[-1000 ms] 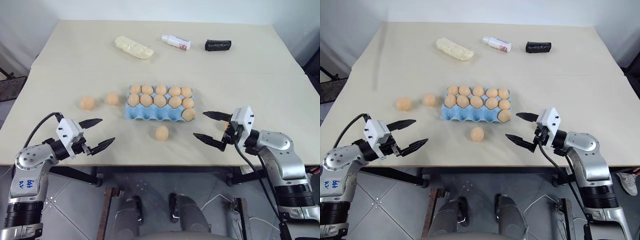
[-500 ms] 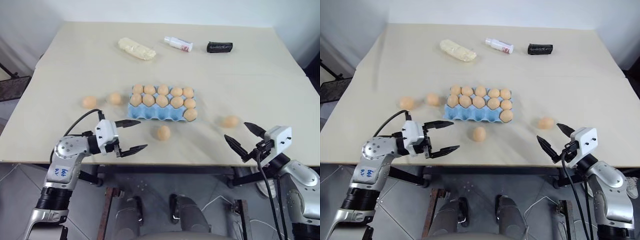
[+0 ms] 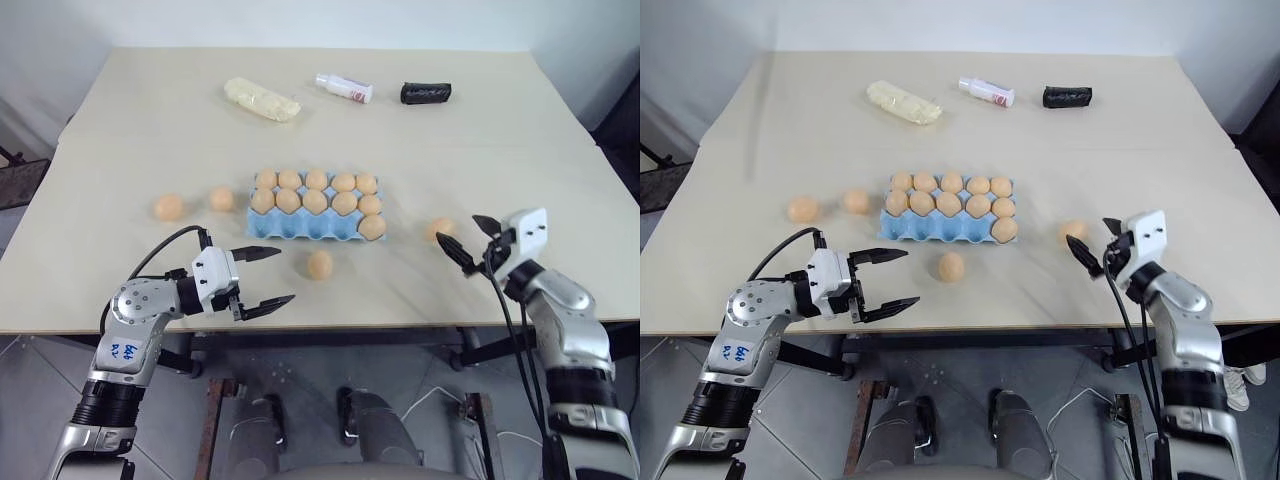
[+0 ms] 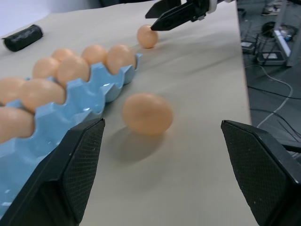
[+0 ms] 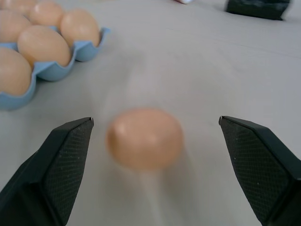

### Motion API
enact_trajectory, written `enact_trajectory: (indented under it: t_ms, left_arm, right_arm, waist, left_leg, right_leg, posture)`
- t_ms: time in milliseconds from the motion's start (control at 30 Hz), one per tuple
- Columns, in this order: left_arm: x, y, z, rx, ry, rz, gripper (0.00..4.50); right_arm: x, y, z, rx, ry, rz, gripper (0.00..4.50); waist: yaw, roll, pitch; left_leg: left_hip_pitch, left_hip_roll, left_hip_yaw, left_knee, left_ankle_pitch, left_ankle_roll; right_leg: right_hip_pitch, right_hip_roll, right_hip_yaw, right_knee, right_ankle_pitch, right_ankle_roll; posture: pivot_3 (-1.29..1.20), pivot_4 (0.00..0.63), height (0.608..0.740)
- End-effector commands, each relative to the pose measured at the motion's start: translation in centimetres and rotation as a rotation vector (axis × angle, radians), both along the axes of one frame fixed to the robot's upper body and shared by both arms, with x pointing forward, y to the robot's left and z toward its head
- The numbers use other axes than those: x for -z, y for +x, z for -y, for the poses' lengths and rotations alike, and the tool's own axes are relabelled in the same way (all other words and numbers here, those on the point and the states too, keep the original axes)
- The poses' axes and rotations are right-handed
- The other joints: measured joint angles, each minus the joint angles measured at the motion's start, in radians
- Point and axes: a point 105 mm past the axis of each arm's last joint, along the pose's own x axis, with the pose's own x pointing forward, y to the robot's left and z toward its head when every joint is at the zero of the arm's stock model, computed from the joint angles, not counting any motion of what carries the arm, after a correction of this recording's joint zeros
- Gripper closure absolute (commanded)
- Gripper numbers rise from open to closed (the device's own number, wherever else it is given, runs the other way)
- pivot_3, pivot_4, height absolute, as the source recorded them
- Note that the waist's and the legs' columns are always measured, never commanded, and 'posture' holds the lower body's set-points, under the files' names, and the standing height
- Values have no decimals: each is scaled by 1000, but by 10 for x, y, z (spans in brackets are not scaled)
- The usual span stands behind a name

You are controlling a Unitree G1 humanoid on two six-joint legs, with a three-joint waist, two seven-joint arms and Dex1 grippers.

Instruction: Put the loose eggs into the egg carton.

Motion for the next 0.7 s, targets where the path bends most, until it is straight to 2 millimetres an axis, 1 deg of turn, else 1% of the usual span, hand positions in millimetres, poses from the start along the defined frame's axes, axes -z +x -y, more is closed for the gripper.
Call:
enact_trajectory:
  t_ms: [33,133,167,267,300,400,433,533,633,667,700]
  left_arm:
    - [-10,-3,0,0,-6,41,279]
    - [-11,-4,0,-4,-5,41,279]
    - [-11,-3,-1,-7,-5,41,279]
    - [-11,-3,-3,-19,-2,44,255]
    - [-12,-3,-4,-24,-2,45,255]
    - [-12,-3,-6,-42,-7,48,255]
    - [-12,-2,-7,-48,-9,49,255]
    - [-11,-2,-11,-81,-21,47,255]
    - [-9,0,-23,-147,-38,37,255]
    - [-9,1,-28,-171,-43,32,255]
    - [-7,2,-36,-206,-51,26,255]
  right_arm:
    - [3,10,-4,-15,-24,7,0]
    - [10,19,-6,-10,-25,-11,0]
    - [9,20,-6,-10,-23,2,0]
    - [5,23,-10,-24,1,31,554]
    - [4,23,-12,-34,2,38,962]
    - [0,22,-19,-66,-13,74,1929]
    - [-2,22,-22,-75,-13,89,2028]
    - [-15,20,-38,-128,-11,135,2028]
    - [-32,16,-63,-216,-3,174,2028]
    - [-38,14,-74,-249,0,182,2028]
    - [-44,12,-88,-293,2,190,2028]
  waist:
    - [3,0,0]
    - [1,0,0]
    - [1,0,0]
    - [-1,0,0]
    - [-1,0,0]
    - [-4,0,0]
    - [-5,0,0]
    - [-7,0,0]
    - [-9,1,0]
    - [-9,1,0]
    - [-8,1,0]
  left_leg:
    - [0,0,-1,0,0,0]
    - [0,0,0,0,-1,-1]
    - [0,0,0,0,-1,-1]
    - [1,0,0,1,-2,-2]
    - [1,0,0,1,-2,-2]
    - [2,1,0,3,-2,-2]
    - [3,1,1,4,-2,-2]
    - [4,2,1,4,-2,-2]
    - [4,2,1,4,-2,-2]
    - [4,2,1,4,-2,-2]
    - [4,3,1,4,-2,-3]
  right_leg:
    - [0,0,0,1,1,2]
    - [-2,1,-1,3,0,4]
    - [-2,0,-2,4,0,4]
    - [-2,1,-2,6,0,4]
    - [-2,1,-2,7,0,4]
    - [-1,1,-2,9,0,4]
    - [-1,1,-2,9,0,4]
    - [-1,1,-1,9,-1,4]
    - [-1,1,1,11,-1,4]
    - [-1,1,2,11,-1,4]
    - [-1,1,3,11,-1,3]
  posture:
    - [0,150,740]
    - [0,150,740]
    - [0,150,740]
    - [0,150,740]
    - [0,150,740]
    - [0,150,740]
    - [0,150,740]
    - [0,150,740]
    - [0,150,740]
    - [0,150,740]
    - [0,150,740]
